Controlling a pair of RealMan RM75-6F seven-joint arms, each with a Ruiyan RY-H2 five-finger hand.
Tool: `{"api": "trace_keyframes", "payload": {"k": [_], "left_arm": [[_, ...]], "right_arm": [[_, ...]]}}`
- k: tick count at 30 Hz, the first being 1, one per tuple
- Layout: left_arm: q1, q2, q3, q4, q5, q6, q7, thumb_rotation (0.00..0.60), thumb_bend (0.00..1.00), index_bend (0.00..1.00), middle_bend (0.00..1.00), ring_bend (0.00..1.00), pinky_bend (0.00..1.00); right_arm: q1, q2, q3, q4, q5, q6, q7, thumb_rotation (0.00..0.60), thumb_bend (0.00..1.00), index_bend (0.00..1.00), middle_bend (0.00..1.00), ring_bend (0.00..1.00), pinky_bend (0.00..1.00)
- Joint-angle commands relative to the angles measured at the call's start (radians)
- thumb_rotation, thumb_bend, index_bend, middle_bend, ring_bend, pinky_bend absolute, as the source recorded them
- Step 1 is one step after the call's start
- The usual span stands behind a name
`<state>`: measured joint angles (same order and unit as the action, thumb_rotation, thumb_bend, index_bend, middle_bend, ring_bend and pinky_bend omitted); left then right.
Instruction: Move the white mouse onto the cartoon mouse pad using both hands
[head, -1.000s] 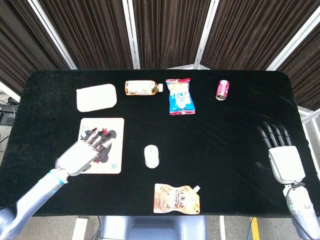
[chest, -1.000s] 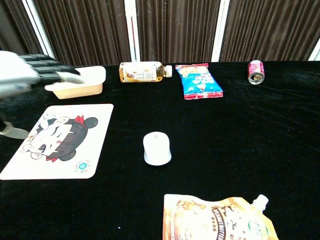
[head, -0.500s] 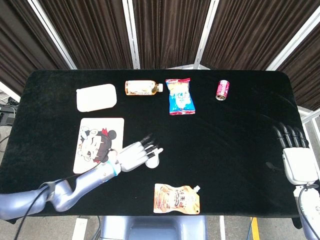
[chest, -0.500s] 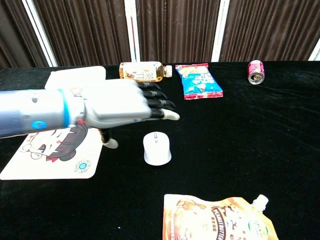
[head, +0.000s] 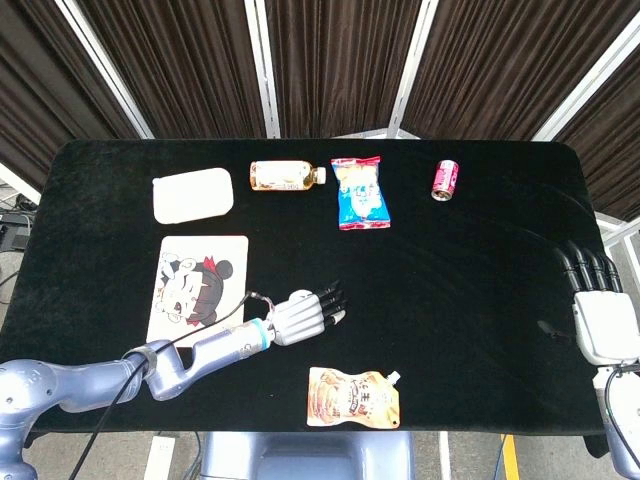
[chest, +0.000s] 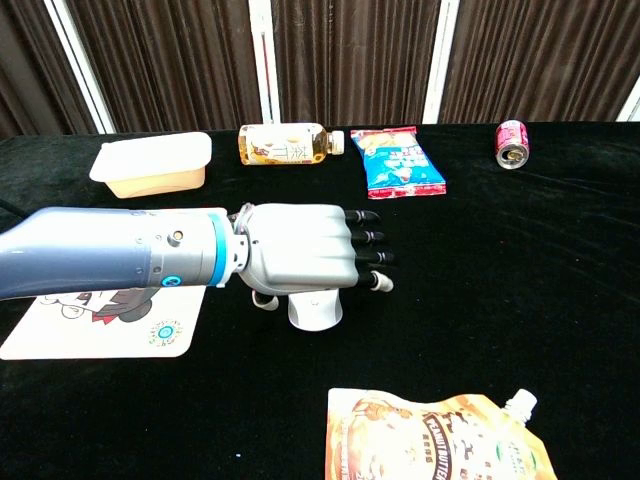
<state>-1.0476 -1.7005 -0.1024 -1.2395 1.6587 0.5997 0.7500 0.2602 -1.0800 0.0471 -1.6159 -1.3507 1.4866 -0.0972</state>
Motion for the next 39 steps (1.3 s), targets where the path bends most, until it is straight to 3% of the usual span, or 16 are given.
{"api": "trace_keyframes", "payload": {"k": [1, 7, 10, 14, 17, 24, 30, 39], "left_arm": [[-0.016, -0.015, 0.021, 0.023, 0.021, 0.017, -0.023, 0.6, 0.02, 0.23, 0.12, 0.09, 0.02], [-0.043, -0.005, 0.066, 0.032, 0.076, 0.044, -0.066, 0.6, 0.04, 0.6, 0.43, 0.35, 0.28], [-0.045, 0.032, 0.084, 0.008, 0.099, 0.073, -0.086, 0.6, 0.05, 0.67, 0.48, 0.4, 0.32], [-0.044, 0.101, 0.119, -0.019, 0.152, 0.135, -0.119, 0.6, 0.05, 0.69, 0.5, 0.42, 0.35], [-0.038, 0.171, 0.175, -0.019, 0.228, 0.224, -0.186, 0.6, 0.05, 0.7, 0.5, 0.42, 0.35], [-0.015, 0.273, 0.299, 0.075, 0.374, 0.416, -0.344, 0.6, 0.05, 0.7, 0.5, 0.42, 0.35], [0.062, 0.312, 0.433, 0.293, 0.477, 0.602, -0.505, 0.6, 0.05, 0.7, 0.5, 0.42, 0.35], [0.186, 0.252, 0.482, 0.554, 0.472, 0.725, -0.624, 0.6, 0.05, 0.7, 0.5, 0.42, 0.36]], "right_arm": [[-0.003, -0.001, 0.006, 0.003, 0.0, -0.008, 0.001, 0.6, 0.0, 0.0, 0.0, 0.0, 0.0], [-0.006, -0.004, 0.02, 0.009, -0.001, -0.028, 0.003, 0.6, 0.0, 0.0, 0.0, 0.0, 0.0], [-0.012, -0.003, 0.025, 0.008, -0.007, -0.029, 0.004, 0.6, 0.0, 0.0, 0.0, 0.0, 0.0], [-0.015, -0.004, 0.029, 0.01, -0.01, -0.04, 0.005, 0.6, 0.0, 0.0, 0.0, 0.0, 0.0], [-0.018, -0.006, 0.03, 0.007, -0.019, -0.044, -0.003, 0.6, 0.0, 0.0, 0.0, 0.0, 0.0], [-0.024, -0.012, 0.03, -0.004, -0.036, -0.042, -0.026, 0.6, 0.0, 0.0, 0.0, 0.0, 0.0], [-0.029, -0.02, 0.031, -0.022, -0.054, -0.036, -0.06, 0.6, 0.0, 0.0, 0.0, 0.0, 0.0], [-0.028, -0.031, 0.038, -0.036, -0.062, -0.045, -0.092, 0.6, 0.0, 0.0, 0.0, 0.0, 0.0]]}}
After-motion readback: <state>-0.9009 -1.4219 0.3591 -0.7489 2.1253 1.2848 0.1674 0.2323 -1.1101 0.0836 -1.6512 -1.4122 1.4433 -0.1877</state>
